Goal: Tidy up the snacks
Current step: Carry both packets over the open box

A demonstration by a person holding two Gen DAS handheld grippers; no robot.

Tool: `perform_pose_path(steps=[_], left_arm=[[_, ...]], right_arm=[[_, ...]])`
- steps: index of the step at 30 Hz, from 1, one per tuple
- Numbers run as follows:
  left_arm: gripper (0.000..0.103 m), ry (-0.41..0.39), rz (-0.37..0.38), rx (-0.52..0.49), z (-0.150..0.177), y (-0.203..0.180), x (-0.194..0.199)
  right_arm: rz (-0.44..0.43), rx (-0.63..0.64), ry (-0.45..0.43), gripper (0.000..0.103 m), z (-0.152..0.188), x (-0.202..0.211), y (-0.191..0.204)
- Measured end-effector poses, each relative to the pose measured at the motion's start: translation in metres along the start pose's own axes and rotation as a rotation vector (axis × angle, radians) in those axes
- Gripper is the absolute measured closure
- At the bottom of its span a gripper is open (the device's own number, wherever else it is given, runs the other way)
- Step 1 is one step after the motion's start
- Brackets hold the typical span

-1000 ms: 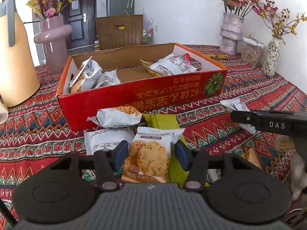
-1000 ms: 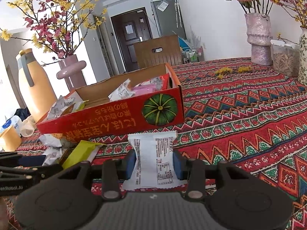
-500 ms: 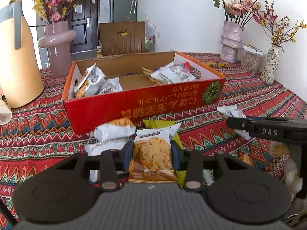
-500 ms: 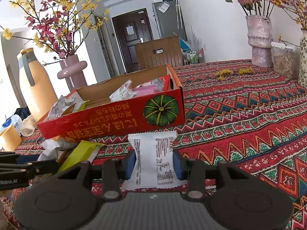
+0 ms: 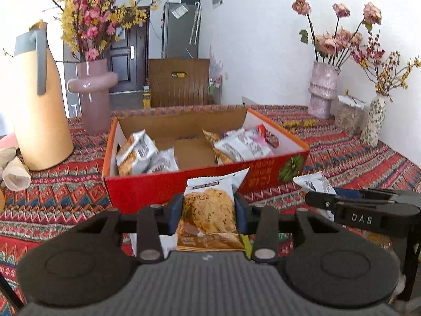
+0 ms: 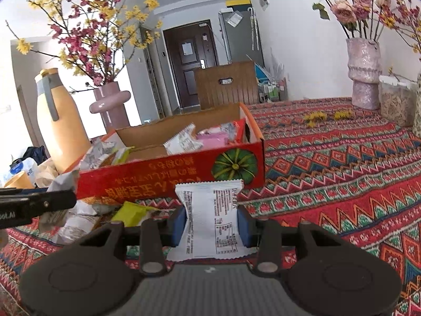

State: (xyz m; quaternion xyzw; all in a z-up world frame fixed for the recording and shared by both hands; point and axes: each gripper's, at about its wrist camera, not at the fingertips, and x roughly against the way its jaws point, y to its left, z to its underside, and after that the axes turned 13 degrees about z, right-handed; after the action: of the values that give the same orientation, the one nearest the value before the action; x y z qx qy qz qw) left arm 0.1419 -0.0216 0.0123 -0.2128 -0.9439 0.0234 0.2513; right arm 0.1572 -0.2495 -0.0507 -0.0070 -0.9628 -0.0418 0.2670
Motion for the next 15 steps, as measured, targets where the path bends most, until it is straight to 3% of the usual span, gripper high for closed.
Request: perform_pose_path(steps=[15], left_arm=[[0.062, -0.122, -0.056, -0.014, -0.052, 0.001, -0.004]], right_arm=[[-0.025, 0.049, -0.152, 0.063, -0.053, 0.0, 0.026]])
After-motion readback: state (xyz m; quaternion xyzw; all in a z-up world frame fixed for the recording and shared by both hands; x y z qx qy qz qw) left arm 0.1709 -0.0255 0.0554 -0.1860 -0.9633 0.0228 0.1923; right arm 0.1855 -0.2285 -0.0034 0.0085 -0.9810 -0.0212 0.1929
